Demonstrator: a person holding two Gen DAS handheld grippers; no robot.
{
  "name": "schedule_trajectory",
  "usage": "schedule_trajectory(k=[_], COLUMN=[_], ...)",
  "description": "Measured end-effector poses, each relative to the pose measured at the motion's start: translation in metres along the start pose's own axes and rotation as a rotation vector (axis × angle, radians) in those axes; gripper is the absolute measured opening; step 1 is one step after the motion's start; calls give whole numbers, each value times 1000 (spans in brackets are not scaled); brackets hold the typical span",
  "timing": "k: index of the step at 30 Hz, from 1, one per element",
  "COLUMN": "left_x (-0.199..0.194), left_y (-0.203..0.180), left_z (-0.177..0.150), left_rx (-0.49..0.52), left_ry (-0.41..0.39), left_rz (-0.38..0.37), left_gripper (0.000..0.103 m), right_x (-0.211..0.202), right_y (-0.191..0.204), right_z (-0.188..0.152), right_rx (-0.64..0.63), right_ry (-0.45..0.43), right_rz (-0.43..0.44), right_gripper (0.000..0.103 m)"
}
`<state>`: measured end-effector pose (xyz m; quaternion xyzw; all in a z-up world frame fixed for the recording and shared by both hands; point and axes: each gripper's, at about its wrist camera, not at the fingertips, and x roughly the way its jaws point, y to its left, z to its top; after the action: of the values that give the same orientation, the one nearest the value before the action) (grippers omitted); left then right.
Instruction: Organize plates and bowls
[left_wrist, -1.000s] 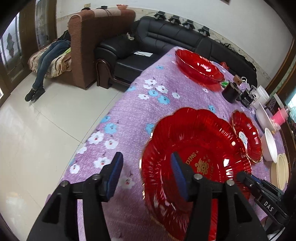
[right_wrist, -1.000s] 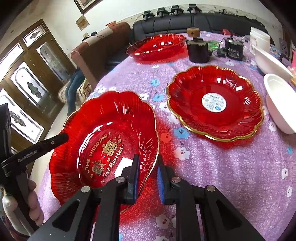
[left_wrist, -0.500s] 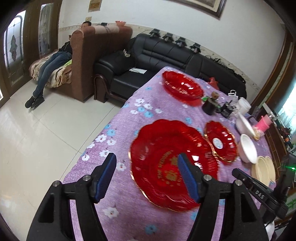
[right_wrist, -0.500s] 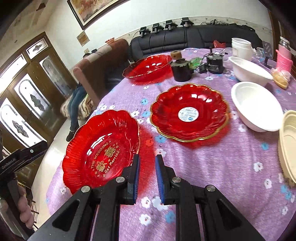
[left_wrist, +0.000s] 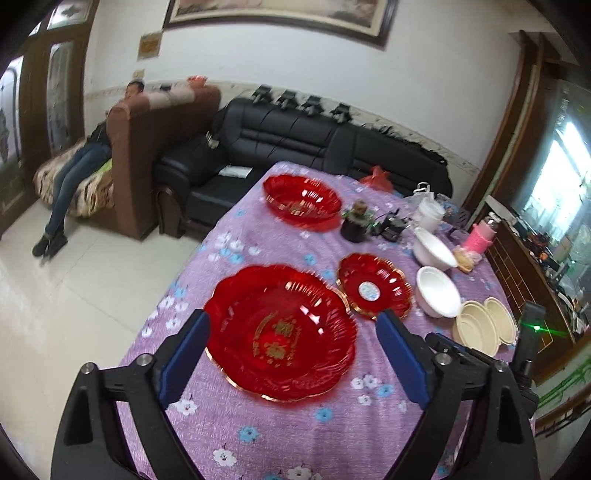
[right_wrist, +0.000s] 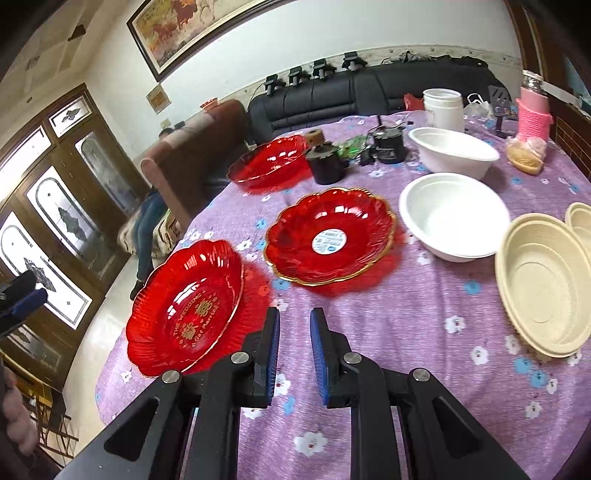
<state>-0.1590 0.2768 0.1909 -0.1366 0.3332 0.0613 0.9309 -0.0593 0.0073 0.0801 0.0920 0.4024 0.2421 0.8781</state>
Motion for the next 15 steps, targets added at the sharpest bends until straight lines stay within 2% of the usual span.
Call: schedule_trajectory(k=[4, 8, 15], left_x=[-9, -5, 14], left_y=[-19, -32, -44], left_z=[7, 11, 17], left_rx=[54, 74, 77], left_ry=[-42, -9, 51], left_rz=[9, -29, -47], left_gripper=[98, 99, 99], right_x=[-7, -10, -8], right_y=[-8, -15, -22], right_z=[1, 4, 7], right_rx=[11, 23, 33], right_ry=[-15, -23, -20], right_rz=[-1, -3, 1], right_gripper=[20, 23, 25])
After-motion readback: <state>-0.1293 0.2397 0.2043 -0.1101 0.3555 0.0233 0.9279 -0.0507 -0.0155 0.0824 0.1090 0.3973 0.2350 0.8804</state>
